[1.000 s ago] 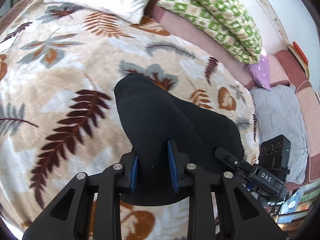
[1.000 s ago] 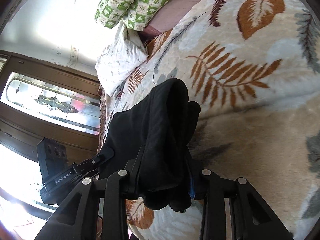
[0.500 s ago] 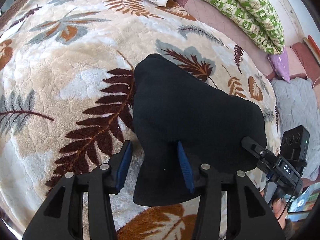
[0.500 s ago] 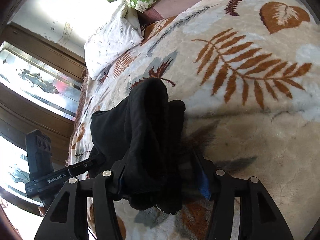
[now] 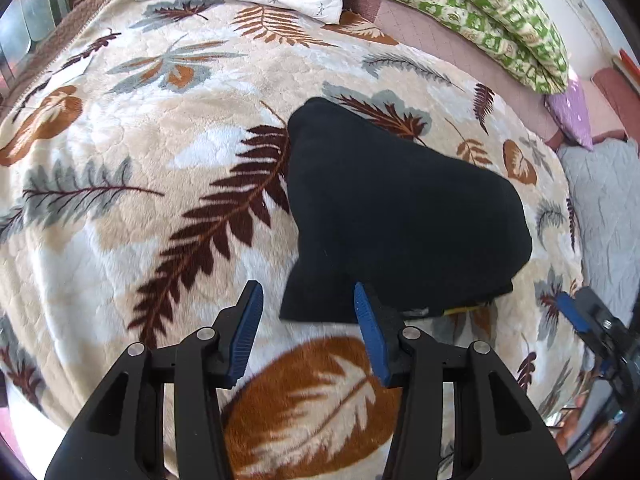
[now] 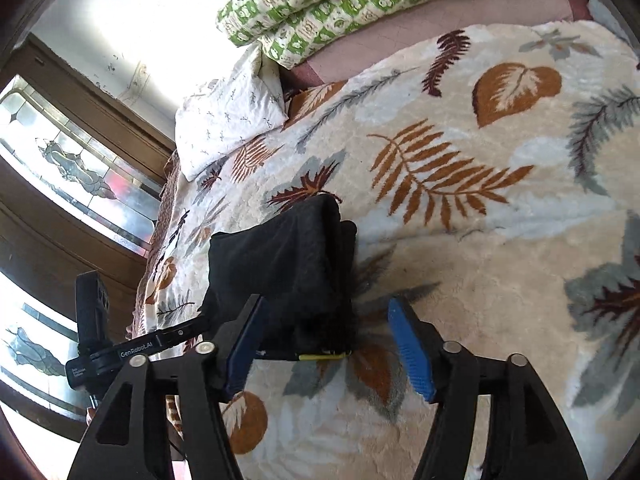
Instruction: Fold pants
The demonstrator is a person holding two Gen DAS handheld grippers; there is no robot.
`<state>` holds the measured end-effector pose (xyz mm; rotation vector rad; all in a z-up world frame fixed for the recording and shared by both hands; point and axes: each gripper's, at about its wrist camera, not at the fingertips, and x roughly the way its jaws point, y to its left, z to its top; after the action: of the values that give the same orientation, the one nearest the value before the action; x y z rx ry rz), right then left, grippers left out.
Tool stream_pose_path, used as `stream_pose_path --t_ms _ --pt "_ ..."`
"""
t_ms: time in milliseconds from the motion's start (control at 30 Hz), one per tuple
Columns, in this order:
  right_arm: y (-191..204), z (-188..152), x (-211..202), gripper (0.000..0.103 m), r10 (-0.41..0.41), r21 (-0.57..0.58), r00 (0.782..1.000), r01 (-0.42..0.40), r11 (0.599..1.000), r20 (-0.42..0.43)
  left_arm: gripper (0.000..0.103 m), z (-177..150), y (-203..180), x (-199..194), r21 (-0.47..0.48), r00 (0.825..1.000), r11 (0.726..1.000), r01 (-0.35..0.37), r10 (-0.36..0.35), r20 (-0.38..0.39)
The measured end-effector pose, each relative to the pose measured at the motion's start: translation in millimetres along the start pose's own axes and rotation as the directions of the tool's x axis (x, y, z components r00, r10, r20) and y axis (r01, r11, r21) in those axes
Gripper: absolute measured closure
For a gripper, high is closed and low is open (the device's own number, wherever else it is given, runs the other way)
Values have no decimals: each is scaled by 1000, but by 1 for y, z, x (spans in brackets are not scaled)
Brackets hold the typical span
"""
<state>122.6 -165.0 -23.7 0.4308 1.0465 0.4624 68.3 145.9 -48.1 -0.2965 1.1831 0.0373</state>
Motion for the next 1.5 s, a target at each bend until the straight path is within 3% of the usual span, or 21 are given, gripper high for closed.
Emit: stream_pose_path --t_ms 67,167,300,433,667,1000,1200,1333,1433,1500 --pt "10 -11 -19 11 -67 -24 997 68 997 22 57 -14 -9 -2 12 1000 1000 -23 23 8" --pt "17 -32 -39 0 -182 -28 982 183 983 46 57 -33 -23 -2 30 999 999 -33 33 13" --pt "13 -63 -56 0 -294 -15 954 295 955 51 57 -58 -39 -4 37 997 997 -60 58 52" --pt "14 -89 -65 0 -376 -88 925 380 921 61 57 -81 -53 -7 52 990 993 -110 105 99" --pt "16 -111 -83 0 -394 -117 912 406 907 113 57 -104 -63 -11 66 983 987 -147 139 120" --pt "29 -124 -95 0 -434 -179 873 474 862 222 57 -116 -59 -26 49 953 971 -235 220 210" --pt "31 -128 -92 0 -426 -186 876 468 864 227 57 -116 -55 -33 31 953 975 -222 210 220" --pt "31 -130 -90 0 -426 -187 876 468 864 224 47 -114 -51 -39 -4 960 986 -169 166 224" --pt "30 -130 -89 0 -428 -188 877 469 863 219 47 -113 -46 -47 -24 953 991 -133 134 270" --pt "30 -131 -88 0 -429 -185 877 468 864 216 47 -112 -47 -51 -16 944 988 -151 149 294"
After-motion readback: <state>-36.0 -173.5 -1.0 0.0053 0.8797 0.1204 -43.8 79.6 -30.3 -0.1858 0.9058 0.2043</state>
